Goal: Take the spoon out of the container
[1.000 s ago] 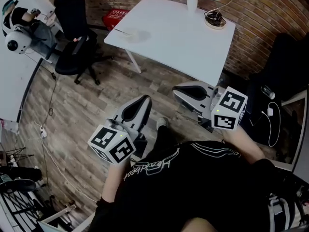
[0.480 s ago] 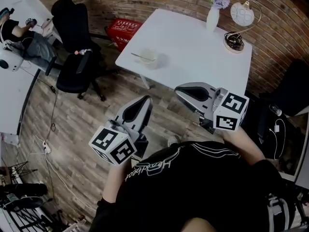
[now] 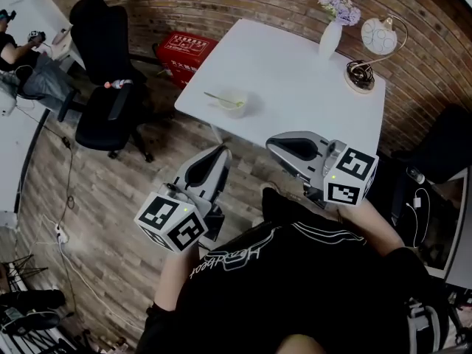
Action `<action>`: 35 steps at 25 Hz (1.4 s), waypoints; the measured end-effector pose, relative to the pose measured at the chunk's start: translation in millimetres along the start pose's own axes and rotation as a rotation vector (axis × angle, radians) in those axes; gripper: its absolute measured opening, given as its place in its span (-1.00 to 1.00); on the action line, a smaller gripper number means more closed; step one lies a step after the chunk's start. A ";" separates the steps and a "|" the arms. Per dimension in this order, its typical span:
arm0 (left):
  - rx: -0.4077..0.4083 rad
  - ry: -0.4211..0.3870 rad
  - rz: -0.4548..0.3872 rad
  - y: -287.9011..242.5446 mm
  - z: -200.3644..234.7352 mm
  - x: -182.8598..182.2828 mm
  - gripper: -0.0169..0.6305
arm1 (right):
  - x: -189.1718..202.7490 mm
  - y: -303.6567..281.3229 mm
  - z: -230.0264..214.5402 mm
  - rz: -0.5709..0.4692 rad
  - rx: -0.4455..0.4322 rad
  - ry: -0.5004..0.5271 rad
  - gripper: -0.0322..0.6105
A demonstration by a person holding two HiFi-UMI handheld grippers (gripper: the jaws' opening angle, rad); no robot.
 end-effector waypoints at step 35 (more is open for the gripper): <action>-0.188 0.150 0.038 -139.4 179.8 -20.5 -0.01 | -2.0 -65.0 -200.1 0.011 -0.035 -0.171 -0.91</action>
Point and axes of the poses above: the fingertips, and each gripper's own axes: y backward along the fingers, z to its left, x out of its underside, the point moved 5 cm from there along y, backward along the fingers, and after that the axes turned 10 degrees about -x, right-handed, at the moved point
